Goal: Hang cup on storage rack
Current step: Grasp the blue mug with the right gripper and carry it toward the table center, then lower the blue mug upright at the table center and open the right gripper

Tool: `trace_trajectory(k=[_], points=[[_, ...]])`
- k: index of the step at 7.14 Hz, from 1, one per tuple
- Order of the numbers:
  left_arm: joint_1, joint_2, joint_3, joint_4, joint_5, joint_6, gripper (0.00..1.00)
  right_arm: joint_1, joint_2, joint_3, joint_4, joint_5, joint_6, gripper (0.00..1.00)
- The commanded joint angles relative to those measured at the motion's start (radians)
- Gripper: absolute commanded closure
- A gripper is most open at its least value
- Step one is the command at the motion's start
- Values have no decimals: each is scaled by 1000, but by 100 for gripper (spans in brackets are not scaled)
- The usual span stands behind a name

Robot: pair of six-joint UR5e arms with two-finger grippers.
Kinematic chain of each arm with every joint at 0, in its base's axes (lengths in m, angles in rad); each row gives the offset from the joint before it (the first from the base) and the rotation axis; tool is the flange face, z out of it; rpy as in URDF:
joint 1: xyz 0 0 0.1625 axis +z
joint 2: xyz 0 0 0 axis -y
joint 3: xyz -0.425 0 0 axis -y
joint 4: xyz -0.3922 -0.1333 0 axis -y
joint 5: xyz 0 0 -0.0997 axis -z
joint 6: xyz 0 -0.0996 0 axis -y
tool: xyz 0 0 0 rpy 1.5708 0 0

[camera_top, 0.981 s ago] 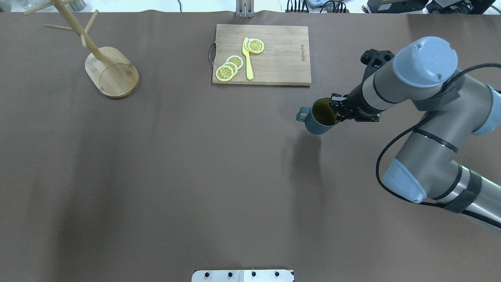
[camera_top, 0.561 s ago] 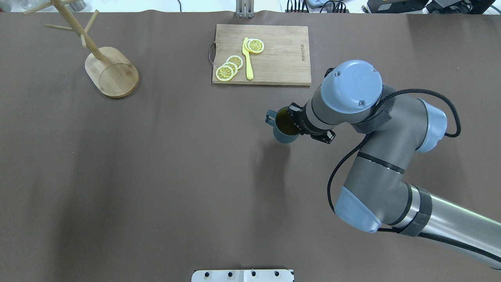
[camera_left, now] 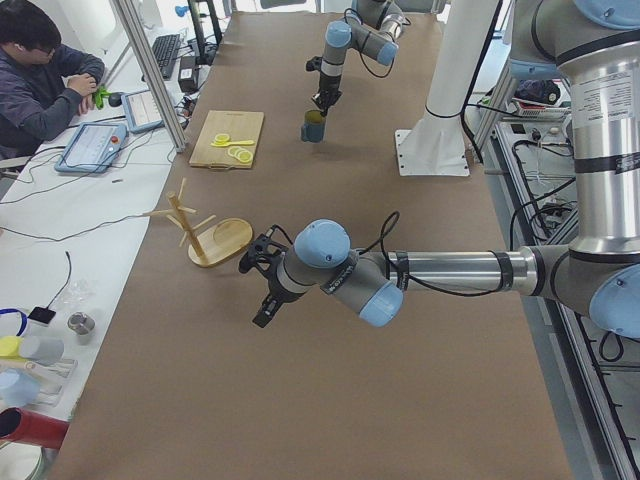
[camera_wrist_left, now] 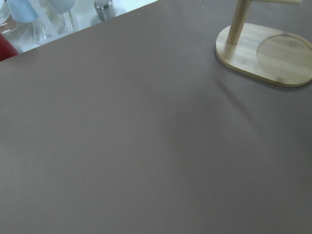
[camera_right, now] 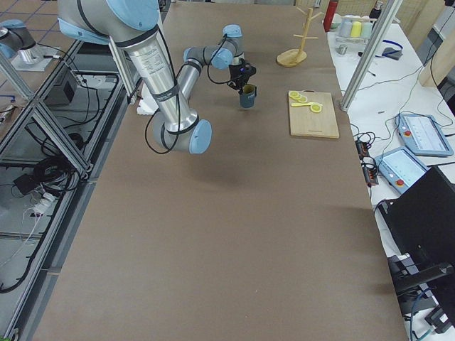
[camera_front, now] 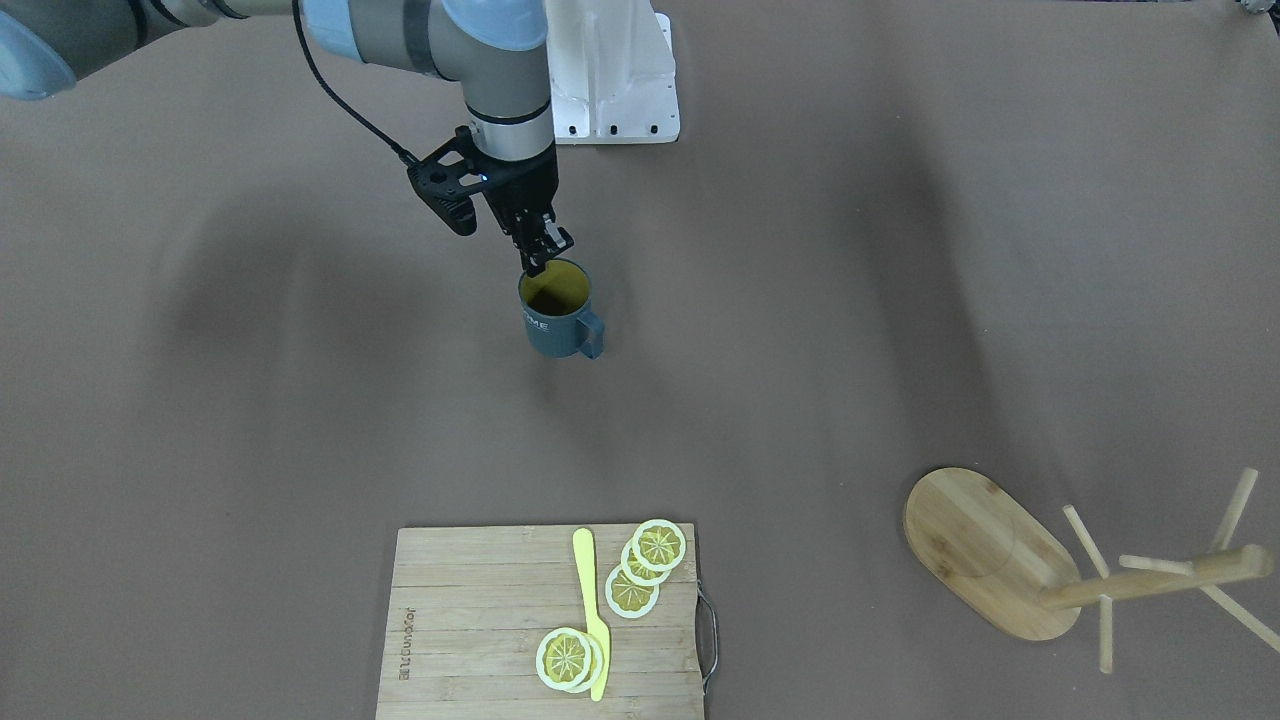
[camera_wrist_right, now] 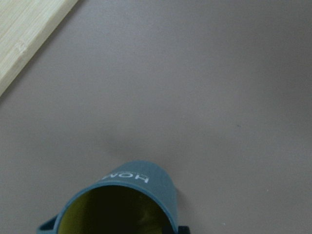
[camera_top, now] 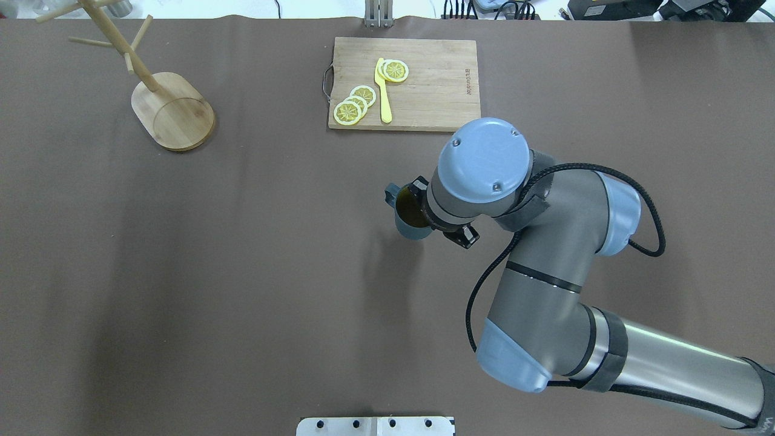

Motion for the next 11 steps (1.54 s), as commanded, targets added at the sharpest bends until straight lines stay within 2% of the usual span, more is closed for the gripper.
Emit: trace_trajectory(k=[1, 6, 7, 8, 9, 10, 11], points=[[0, 0, -1, 0, -1, 0, 1, -5, 55, -64, -3, -7, 10, 100], [2, -2, 0, 2, 0, 0, 1, -5, 64, -92, 11, -5, -82, 100], [2, -2, 2, 2, 0, 0, 1, -5, 67, -99, 12, -4, -82, 93], [2, -3, 5, 0, 0, 0, 1, -7, 69, -102, 11, -5, -114, 75], [0, -3, 7, 0, -1, 0, 1, -7, 66, -99, 9, -2, -219, 21], [0, -3, 7, 0, -1, 0, 1, -4, 61, -99, 9, -2, -287, 0], [0, -3, 7, 0, -1, 0, 1, 22, 61, -84, 9, 7, -329, 0]])
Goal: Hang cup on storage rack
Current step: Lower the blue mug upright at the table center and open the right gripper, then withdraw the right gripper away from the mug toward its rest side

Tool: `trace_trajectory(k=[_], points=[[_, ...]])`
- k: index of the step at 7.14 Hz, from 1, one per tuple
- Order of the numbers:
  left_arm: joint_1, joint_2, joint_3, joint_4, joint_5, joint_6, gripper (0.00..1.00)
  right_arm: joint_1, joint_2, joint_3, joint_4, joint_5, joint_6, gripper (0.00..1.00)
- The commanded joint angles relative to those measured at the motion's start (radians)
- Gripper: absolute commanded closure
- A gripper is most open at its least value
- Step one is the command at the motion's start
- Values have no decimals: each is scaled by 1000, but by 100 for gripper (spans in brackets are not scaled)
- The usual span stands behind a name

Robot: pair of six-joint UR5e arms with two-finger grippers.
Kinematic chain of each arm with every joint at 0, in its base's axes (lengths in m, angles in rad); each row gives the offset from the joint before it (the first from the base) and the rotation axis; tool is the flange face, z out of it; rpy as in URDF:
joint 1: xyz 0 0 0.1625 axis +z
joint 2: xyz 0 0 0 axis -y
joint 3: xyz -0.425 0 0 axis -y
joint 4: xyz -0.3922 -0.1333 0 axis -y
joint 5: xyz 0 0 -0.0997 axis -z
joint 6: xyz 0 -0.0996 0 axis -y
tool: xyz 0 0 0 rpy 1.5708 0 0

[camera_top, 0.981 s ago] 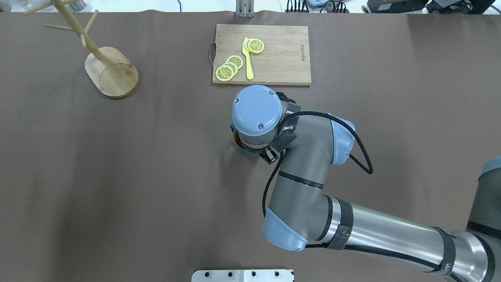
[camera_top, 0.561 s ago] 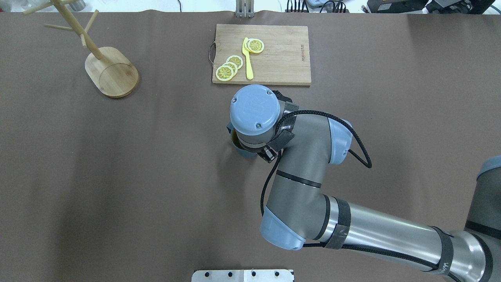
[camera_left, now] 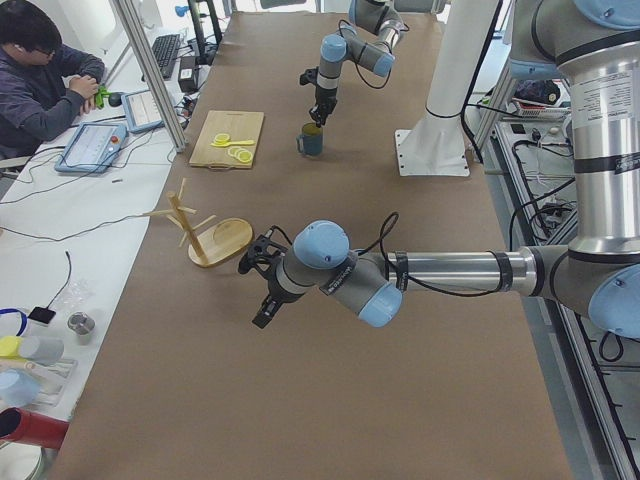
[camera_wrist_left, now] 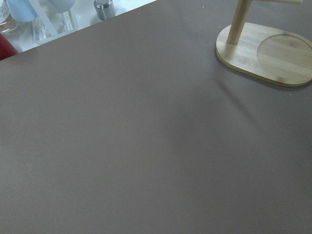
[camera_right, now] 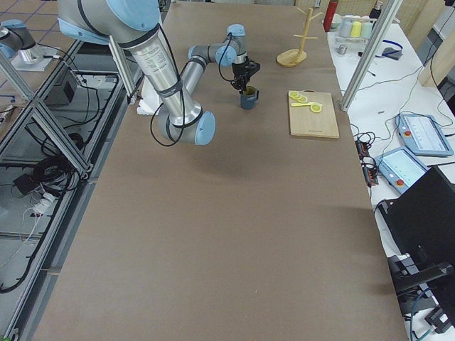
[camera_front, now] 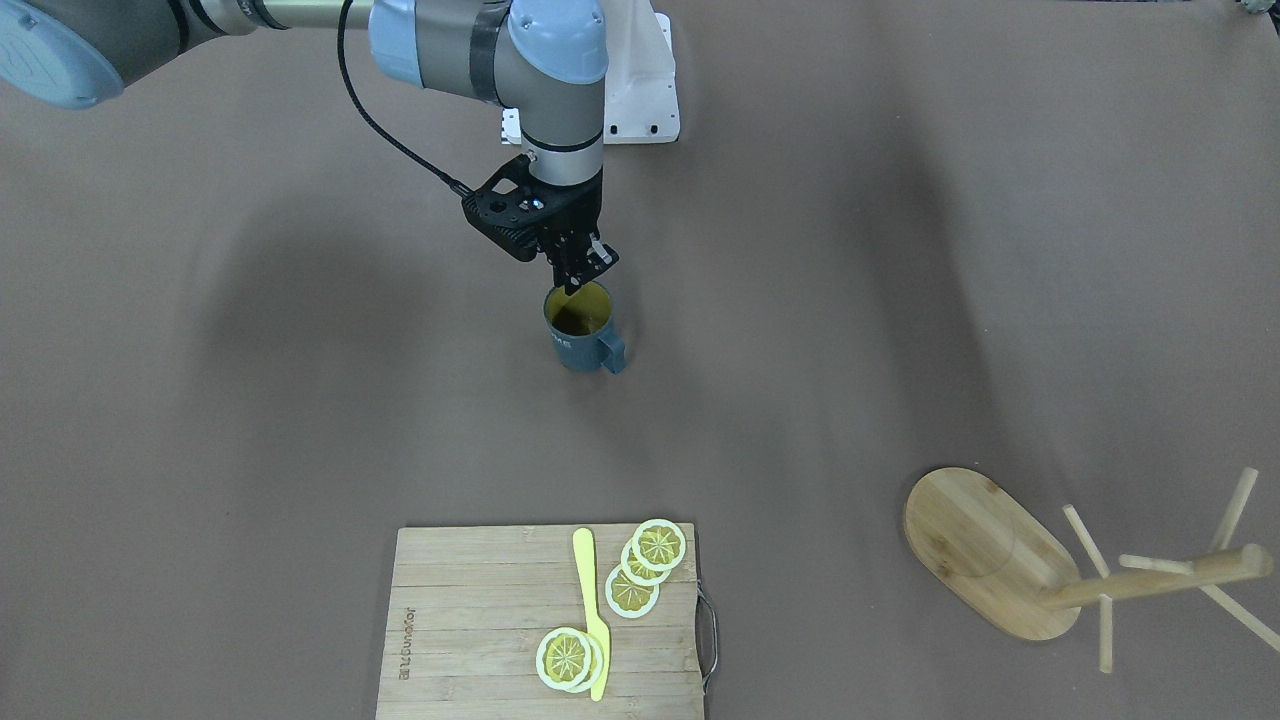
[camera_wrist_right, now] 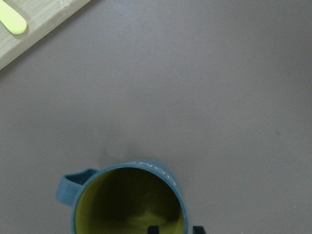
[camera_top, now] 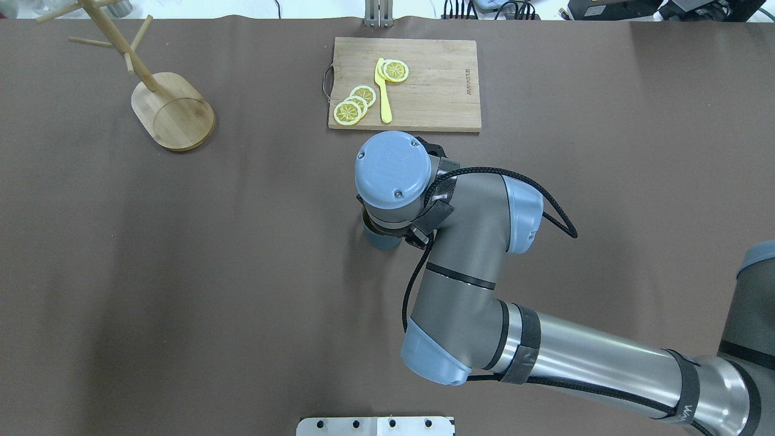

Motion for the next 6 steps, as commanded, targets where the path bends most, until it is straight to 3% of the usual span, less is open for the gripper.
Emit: trace_trajectory(k=[1, 4, 6], points=[[0, 0, 1, 1, 0, 0, 1, 74, -6, 27, -2, 53, -131, 0], [1, 8, -3, -85, -9, -1, 1, 275, -133, 101, 0, 246, -479, 0], [59, -63, -15, -98, -67, -6, 1, 416, -247, 130, 3, 352, -807, 0]])
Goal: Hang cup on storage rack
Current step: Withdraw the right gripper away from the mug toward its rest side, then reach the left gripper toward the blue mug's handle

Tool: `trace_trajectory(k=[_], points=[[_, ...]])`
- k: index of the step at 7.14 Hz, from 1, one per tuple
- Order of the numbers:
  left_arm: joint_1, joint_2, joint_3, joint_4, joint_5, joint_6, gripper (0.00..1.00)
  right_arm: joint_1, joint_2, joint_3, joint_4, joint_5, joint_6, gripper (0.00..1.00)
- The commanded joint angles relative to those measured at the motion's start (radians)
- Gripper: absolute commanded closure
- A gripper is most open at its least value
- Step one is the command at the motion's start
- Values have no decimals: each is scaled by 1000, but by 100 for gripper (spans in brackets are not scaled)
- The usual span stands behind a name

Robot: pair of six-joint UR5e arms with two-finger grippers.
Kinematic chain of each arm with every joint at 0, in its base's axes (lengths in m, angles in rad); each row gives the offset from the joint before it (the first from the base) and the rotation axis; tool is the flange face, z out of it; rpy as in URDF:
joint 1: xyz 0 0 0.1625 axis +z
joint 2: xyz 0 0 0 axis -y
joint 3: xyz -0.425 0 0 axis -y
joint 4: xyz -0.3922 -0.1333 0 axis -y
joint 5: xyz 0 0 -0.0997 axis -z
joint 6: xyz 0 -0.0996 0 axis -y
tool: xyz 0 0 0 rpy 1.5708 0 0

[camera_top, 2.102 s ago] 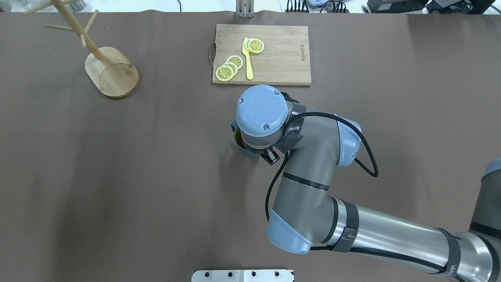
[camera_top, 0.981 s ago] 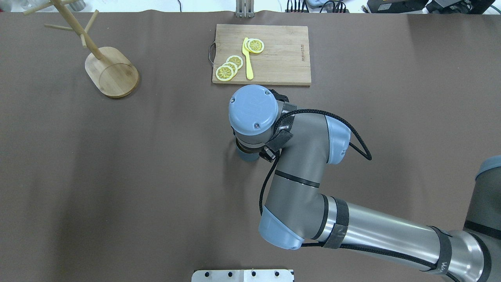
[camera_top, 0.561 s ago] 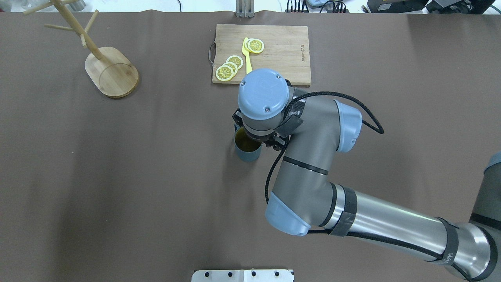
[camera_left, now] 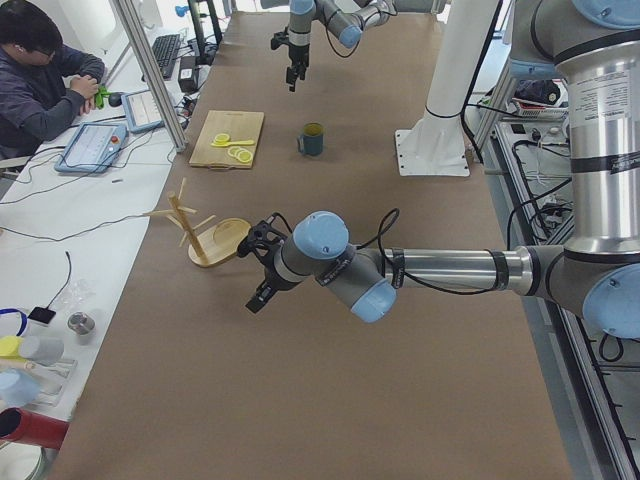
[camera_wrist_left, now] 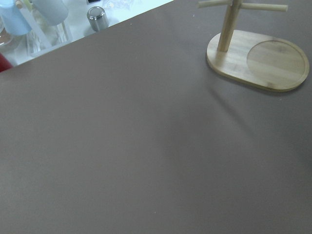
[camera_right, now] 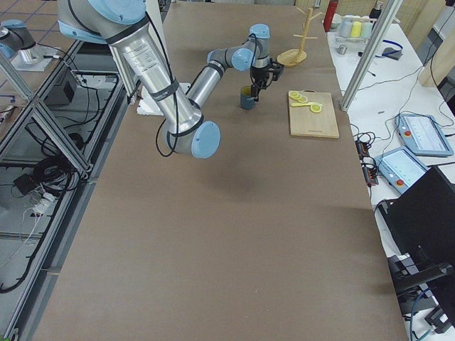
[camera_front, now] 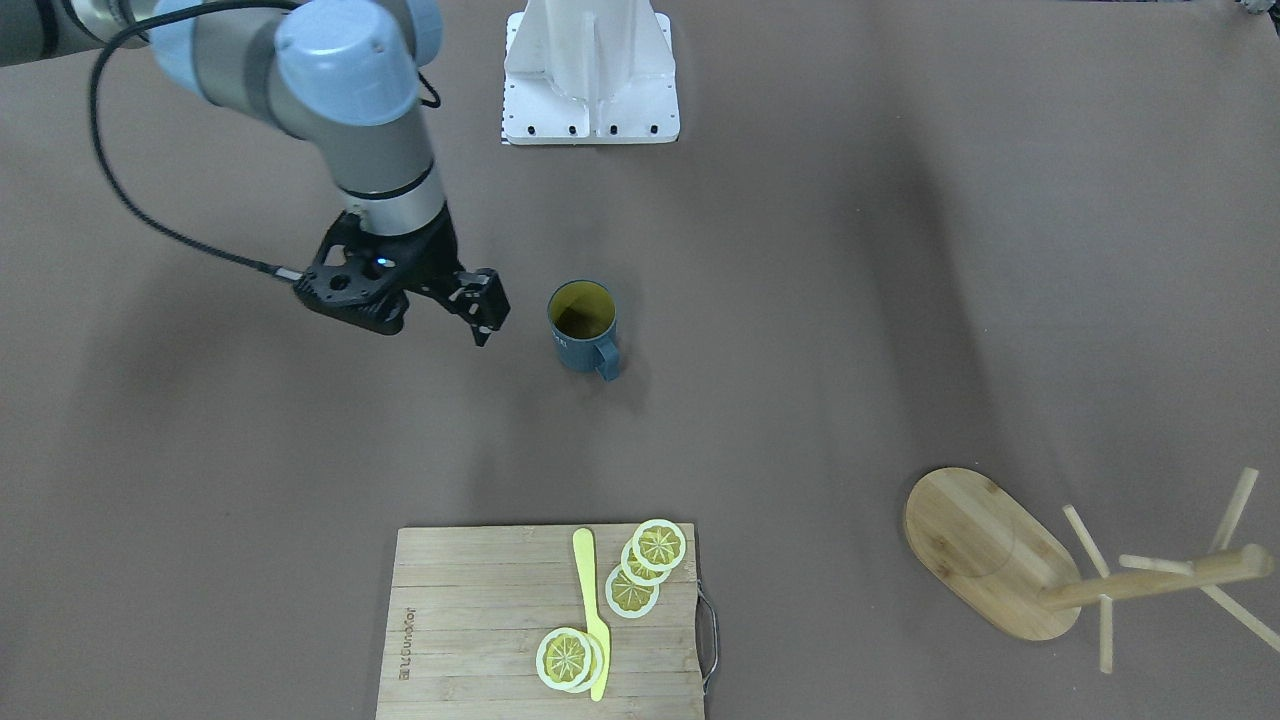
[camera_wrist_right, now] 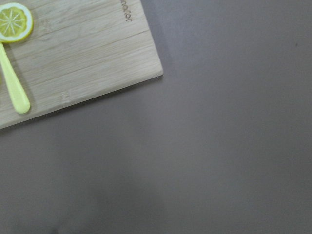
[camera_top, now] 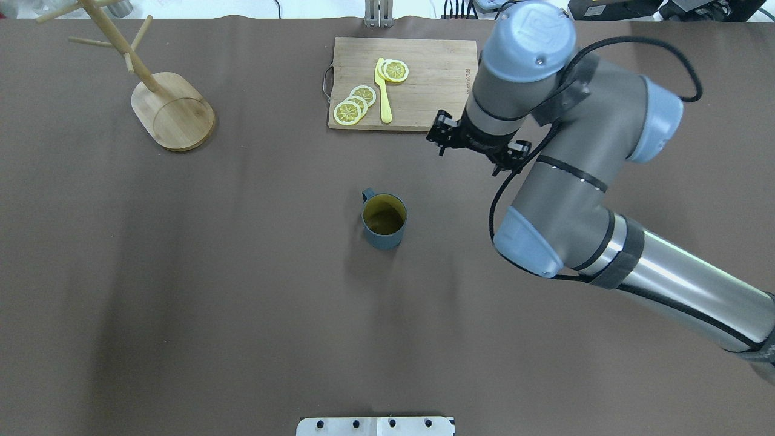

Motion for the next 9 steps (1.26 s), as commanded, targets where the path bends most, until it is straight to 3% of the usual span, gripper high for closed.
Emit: trace_trajectory(k=[1, 3, 6, 8, 9], points=[[38, -46, -4, -48, -91, -33, 1, 174, -119, 16, 1, 122, -345, 0], [157, -50, -3, -244, -86, -148, 1, 352, -262, 14, -2, 171, -719, 0], [321, -170, 5, -277, -57, -253, 1, 600, -455, 14, -10, 219, -1179, 0], [520, -280, 14, -283, 162, -268, 1, 731, -564, 11, -11, 244, -1414, 0], [594, -390, 61, -280, 205, -276, 1, 765, -597, 14, -10, 247, -1454, 0]])
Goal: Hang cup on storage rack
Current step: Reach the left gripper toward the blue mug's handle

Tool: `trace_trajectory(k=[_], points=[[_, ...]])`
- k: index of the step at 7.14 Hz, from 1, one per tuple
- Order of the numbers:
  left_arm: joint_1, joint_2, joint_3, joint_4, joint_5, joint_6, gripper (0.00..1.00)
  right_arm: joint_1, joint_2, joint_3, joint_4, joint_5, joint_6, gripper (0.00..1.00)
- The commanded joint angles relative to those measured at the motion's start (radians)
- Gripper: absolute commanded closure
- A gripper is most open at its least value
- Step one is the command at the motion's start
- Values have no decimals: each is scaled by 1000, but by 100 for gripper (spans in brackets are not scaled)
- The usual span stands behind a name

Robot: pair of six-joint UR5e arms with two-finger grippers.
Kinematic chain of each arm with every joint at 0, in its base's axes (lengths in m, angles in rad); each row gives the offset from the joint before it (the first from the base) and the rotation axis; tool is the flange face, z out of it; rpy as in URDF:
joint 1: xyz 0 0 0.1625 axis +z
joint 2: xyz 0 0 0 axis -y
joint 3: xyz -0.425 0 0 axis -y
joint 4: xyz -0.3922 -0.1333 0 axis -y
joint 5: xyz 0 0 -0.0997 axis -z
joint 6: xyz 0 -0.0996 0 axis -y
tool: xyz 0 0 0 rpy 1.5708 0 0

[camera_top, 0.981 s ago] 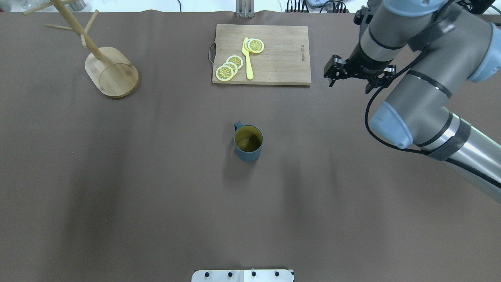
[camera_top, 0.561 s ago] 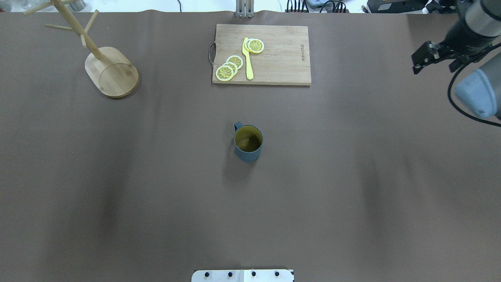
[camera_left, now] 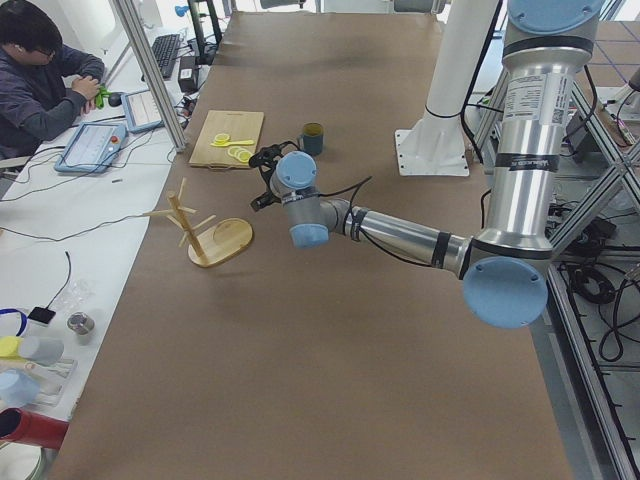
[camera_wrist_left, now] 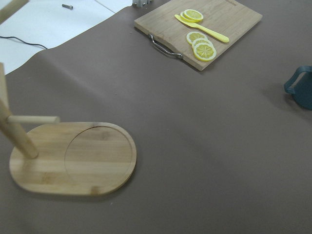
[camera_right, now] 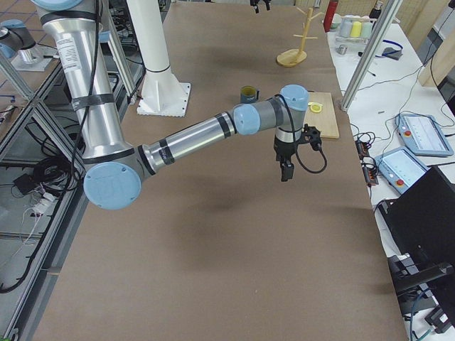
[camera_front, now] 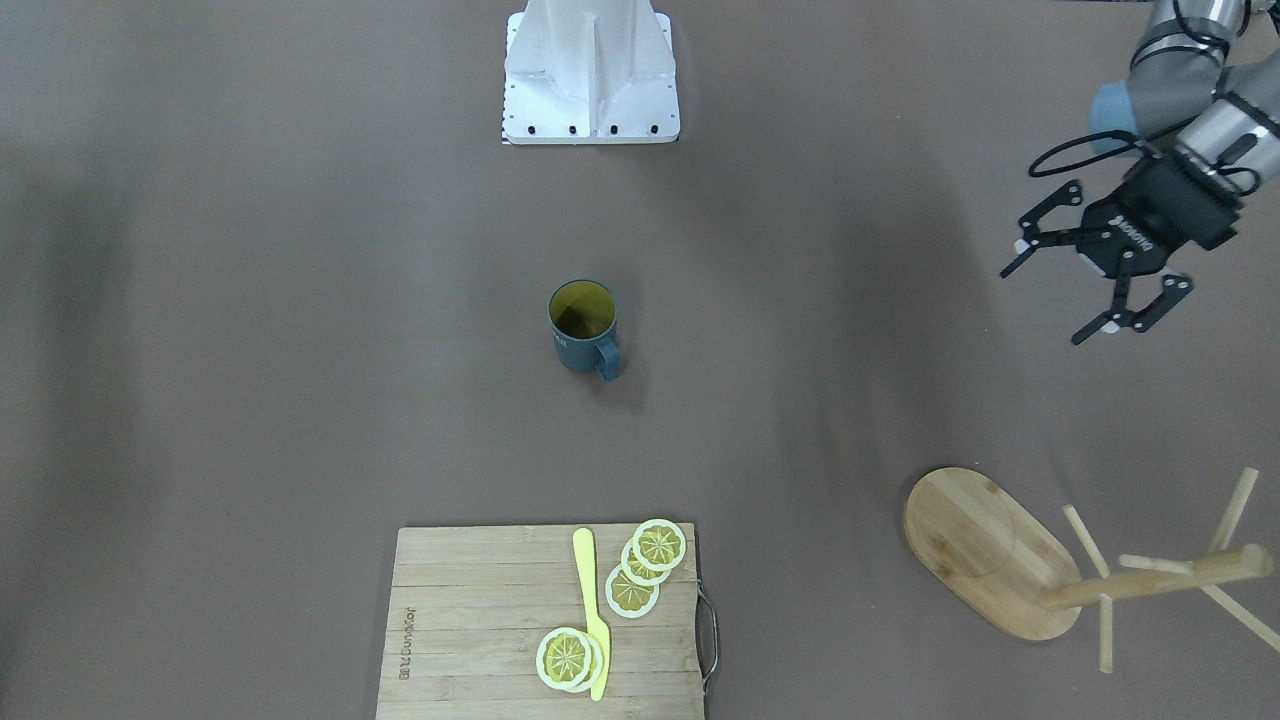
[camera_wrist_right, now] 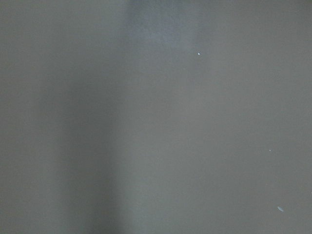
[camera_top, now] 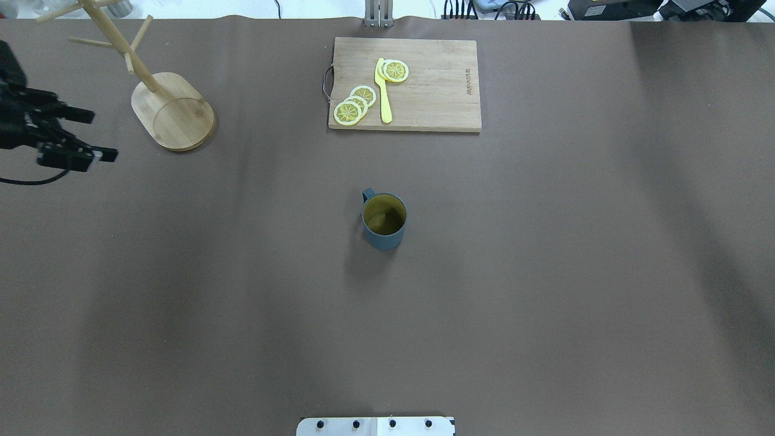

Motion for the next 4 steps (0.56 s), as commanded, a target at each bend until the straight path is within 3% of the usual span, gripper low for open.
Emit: trace_trajectory(k=[1, 2, 4], points=[[156, -188, 118, -3, 89, -58, 2, 71, -68, 5, 1, 9, -93, 0], [212, -259, 192, -8, 107, -68, 2, 76, -71, 7, 1, 9, -93, 0], [333, -313, 255, -47, 315, -69, 2, 79, -86, 14, 1, 16, -93, 0]])
